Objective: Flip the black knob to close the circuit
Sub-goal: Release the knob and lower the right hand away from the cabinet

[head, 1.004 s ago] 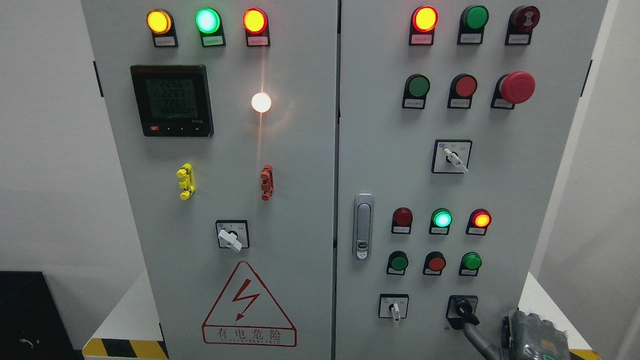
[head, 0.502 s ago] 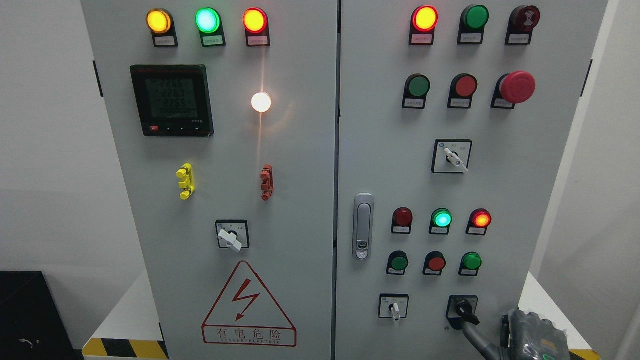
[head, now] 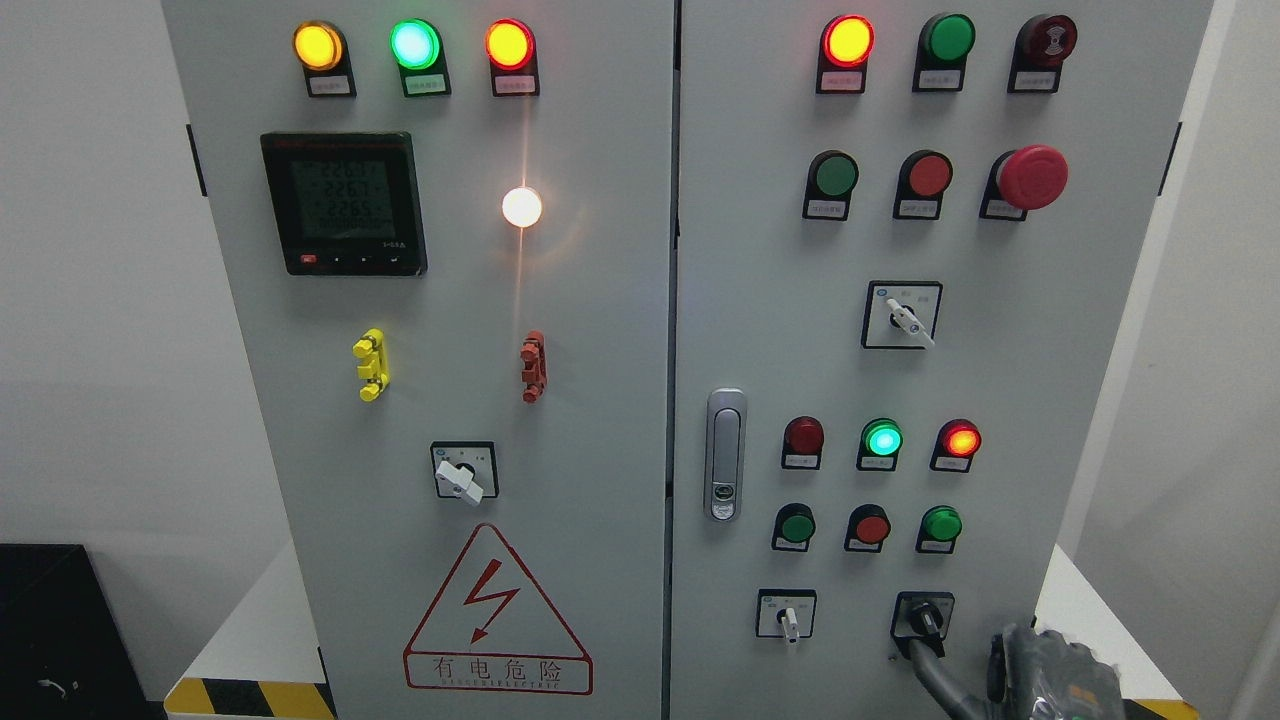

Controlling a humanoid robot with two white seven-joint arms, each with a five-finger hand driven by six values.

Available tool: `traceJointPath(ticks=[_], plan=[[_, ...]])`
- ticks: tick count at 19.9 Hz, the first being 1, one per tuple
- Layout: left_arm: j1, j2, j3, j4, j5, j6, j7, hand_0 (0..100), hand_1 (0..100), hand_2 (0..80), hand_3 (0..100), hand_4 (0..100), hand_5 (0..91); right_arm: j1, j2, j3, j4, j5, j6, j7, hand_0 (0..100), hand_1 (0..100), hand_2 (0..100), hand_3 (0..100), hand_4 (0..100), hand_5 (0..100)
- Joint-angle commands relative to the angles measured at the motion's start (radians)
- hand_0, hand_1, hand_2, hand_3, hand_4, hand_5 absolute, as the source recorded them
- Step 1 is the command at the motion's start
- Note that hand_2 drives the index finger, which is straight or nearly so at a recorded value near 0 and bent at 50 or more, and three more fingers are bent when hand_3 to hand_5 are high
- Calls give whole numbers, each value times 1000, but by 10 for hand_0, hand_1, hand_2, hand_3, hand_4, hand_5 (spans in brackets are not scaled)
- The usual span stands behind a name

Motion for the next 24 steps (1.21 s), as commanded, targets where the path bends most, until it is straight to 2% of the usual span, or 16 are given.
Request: traceJointPath(ticks=[1, 8, 12, 15, 18, 20, 22, 23, 24], plan=[[6, 0, 0, 0, 0, 0, 0, 120, 556, 0, 0, 0, 0, 16, 4, 68, 6, -2, -17, -20, 0, 0, 902, 1000, 992, 1000], [6, 0, 0, 0, 1, 0, 0, 120, 556, 0, 0, 0, 0, 65, 3, 79, -43, -76, -17, -66, 0, 0, 888, 1000, 985, 1000], [6, 0, 0, 0, 0, 0, 0, 120, 556, 0, 0, 0, 0, 123, 3, 128, -89, -220, -35, -118, 0, 0, 850, 1000, 968, 1000], [6, 0, 0, 0, 0, 0, 0, 120, 556, 0, 0, 0, 0, 159, 3, 150, -117, -312, -73, -159, 0, 0, 800, 1000, 941, 952], [6, -1, 0, 0, 0, 0, 0, 120, 556, 0, 0, 0, 0, 200, 3, 160, -153, -413, -83, -190, 0, 0, 730, 1000, 907, 869], [6, 0, 0, 0, 0, 0, 0, 120, 556, 0, 0, 0, 0, 245, 1, 173, -189, -496, -83, -201, 0, 20, 662, 949, 854, 797], [6, 0, 0, 0, 0, 0, 0, 120, 556, 0, 0, 0, 0, 286, -1, 182, -216, -614, -81, -227, 0, 32, 535, 749, 717, 664], [6, 0, 0, 0, 0, 0, 0, 120, 556, 0, 0, 0, 0, 300, -2, 180, -227, -678, -83, -244, 0, 36, 507, 697, 680, 644], [6, 0, 0, 0, 0, 0, 0, 120, 556, 0, 0, 0, 0, 315, -2, 179, -239, -740, -83, -265, 0, 40, 446, 599, 601, 580]])
